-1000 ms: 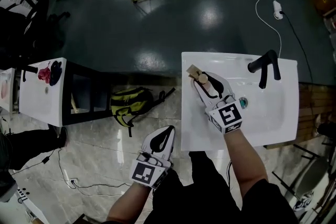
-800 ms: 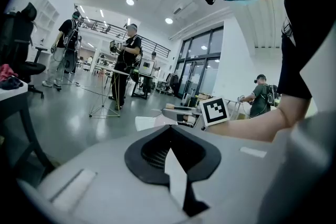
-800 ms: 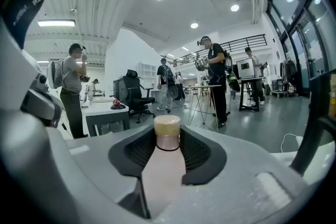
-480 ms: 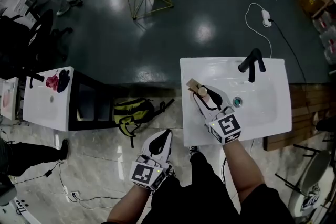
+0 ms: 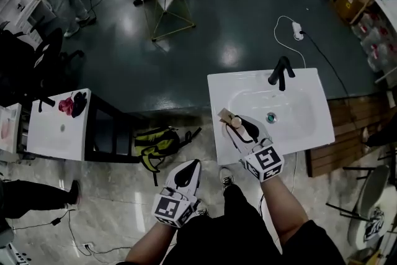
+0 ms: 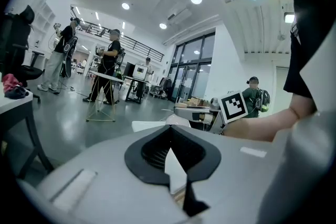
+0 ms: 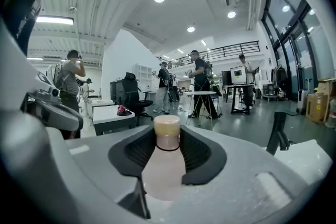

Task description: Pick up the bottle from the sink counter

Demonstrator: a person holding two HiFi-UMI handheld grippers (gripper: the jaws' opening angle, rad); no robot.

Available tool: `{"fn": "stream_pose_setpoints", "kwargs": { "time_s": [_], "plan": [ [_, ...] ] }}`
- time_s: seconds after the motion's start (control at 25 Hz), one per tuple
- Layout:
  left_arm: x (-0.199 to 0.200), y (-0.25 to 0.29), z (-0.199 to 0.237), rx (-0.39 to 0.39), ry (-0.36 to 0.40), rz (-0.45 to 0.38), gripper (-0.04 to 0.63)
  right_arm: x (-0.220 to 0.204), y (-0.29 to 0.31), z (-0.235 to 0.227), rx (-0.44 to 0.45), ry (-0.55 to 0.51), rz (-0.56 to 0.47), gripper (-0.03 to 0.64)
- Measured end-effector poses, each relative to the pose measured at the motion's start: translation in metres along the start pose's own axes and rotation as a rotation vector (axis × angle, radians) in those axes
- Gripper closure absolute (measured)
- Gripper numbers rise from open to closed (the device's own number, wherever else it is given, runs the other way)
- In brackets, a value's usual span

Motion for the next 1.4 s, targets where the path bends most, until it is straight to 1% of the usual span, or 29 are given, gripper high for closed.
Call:
{"fn": "stream_pose_setpoints", "kwargs": {
  "time_s": [0.12, 0.28, 0.48, 0.68, 0.92, 1.2, 1.4],
  "plan": [
    [0.003, -0.015, -0.004, -0.018, 0.002, -0.009, 0.592, 0.005, -0.020, 0.017, -0.019, 0.015, -0.004, 0.477],
    [0.009, -0.034, -0.011, -0.037, -0.002, 0.000, 0.592, 0.010, -0.047, 0.038, -0.046, 0.041, -0.008, 0.477],
    [0.008, -0.055, -0.020, -0.087, 0.008, -0.016, 0.592, 0.014, -0.079, 0.065, -0.088, 0.037, -0.011, 0.477],
    [0.003, -0.076, -0.030, -0.159, 0.023, -0.003, 0.592, 0.010, -0.109, 0.096, -0.132, 0.032, -0.016, 0.477],
    [-0.003, -0.095, -0.041, -0.214, 0.054, 0.032, 0.592, -0.002, -0.143, 0.125, -0.181, 0.063, -0.004, 0.477],
    [-0.007, -0.109, -0.058, -0.234, 0.059, 0.052, 0.592, -0.005, -0.178, 0.144, -0.200, 0.069, 0.003, 0.476],
    [-0.012, -0.114, -0.077, -0.219, 0.049, 0.054, 0.592, -0.003, -0.201, 0.148, -0.187, 0.068, -0.002, 0.476]
  ]
}}
Point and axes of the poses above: the fingertips, and each gripper's own axes: y forward along the fingers, z to its left, x out of its top, the point moved 9 cm from there along -y, backward along the fingers, and after that the axes turned 4 degrees about -x, right-handed, at the moved point
